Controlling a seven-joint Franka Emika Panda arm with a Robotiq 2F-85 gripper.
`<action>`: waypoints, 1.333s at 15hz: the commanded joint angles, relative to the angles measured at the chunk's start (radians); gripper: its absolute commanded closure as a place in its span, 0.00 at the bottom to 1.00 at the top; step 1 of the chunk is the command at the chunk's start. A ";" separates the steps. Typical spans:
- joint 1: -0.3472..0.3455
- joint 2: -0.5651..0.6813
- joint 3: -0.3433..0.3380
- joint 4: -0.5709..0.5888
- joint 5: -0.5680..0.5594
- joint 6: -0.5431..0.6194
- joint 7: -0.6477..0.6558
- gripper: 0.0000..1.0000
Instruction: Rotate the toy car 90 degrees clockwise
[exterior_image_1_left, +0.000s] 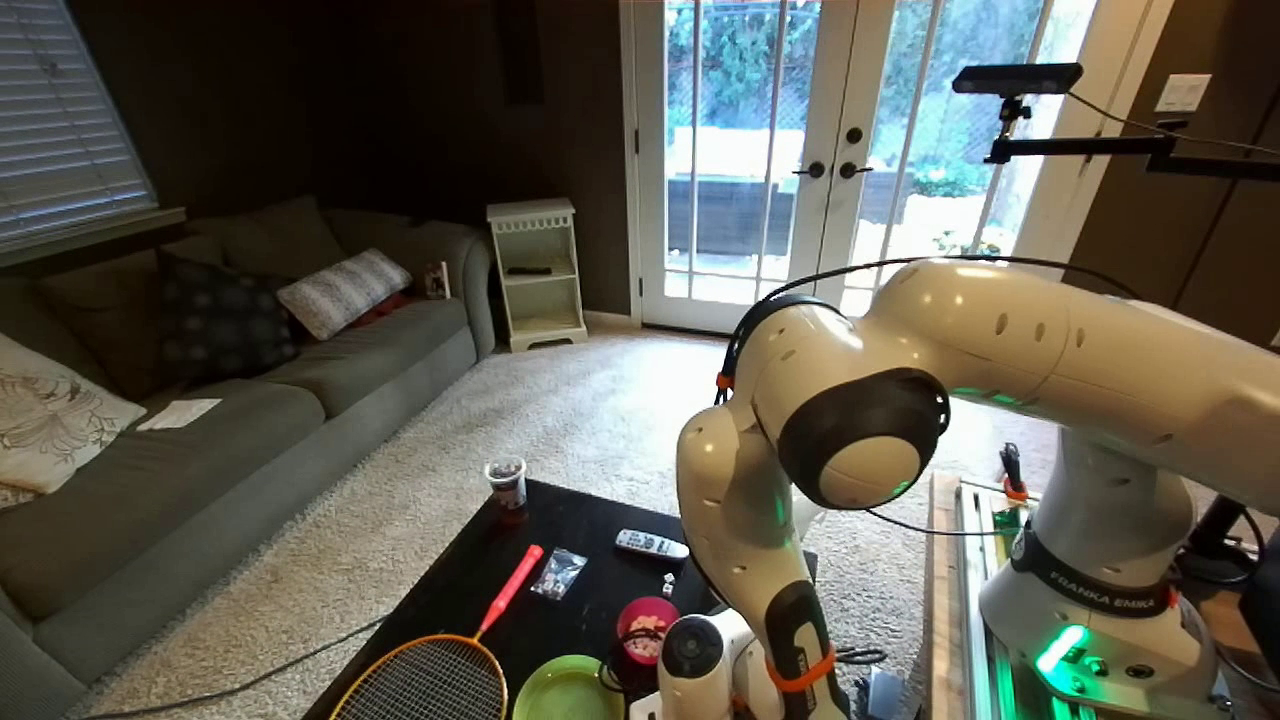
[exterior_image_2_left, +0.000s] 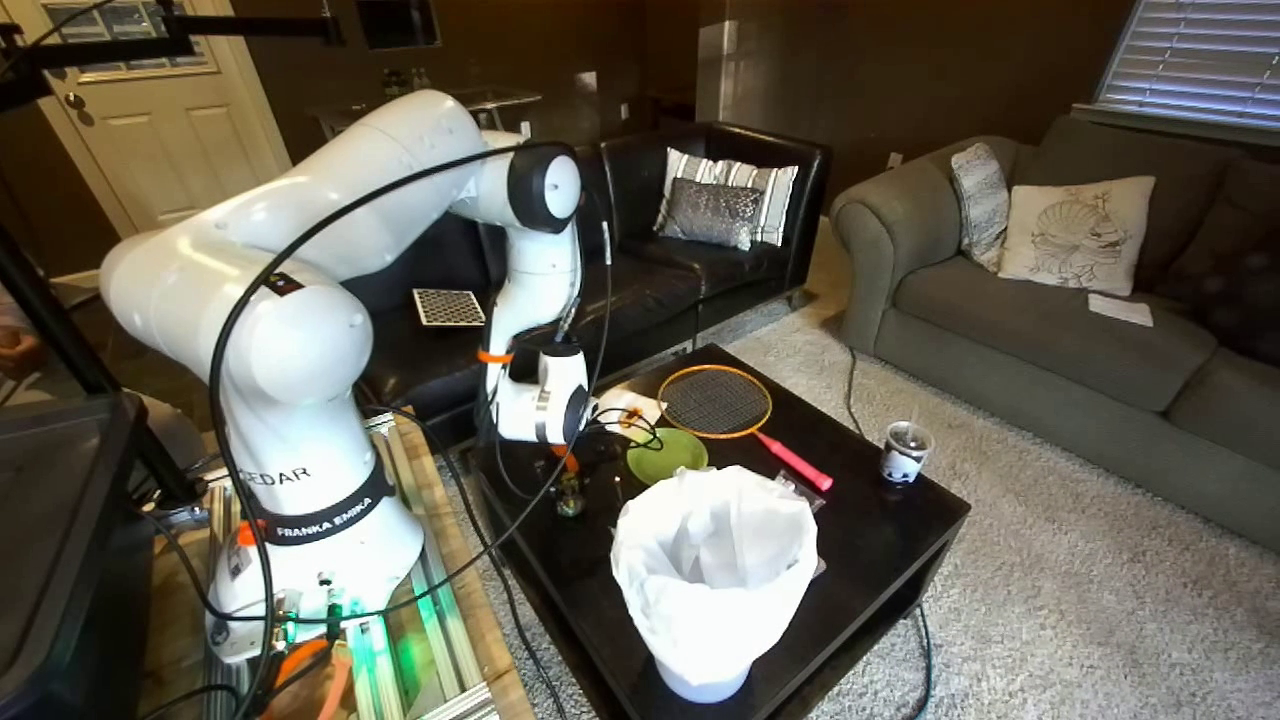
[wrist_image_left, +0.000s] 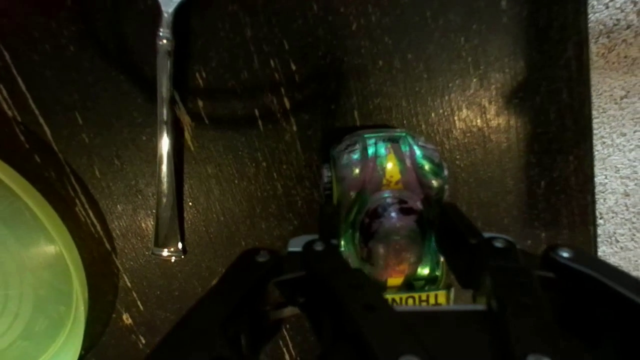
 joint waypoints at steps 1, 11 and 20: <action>-0.078 -0.065 0.049 -0.066 -0.001 -0.028 0.039 0.70; -0.165 -0.097 0.108 -0.096 -0.002 -0.015 0.073 0.01; -0.102 0.030 0.076 0.011 0.016 -0.001 0.085 0.00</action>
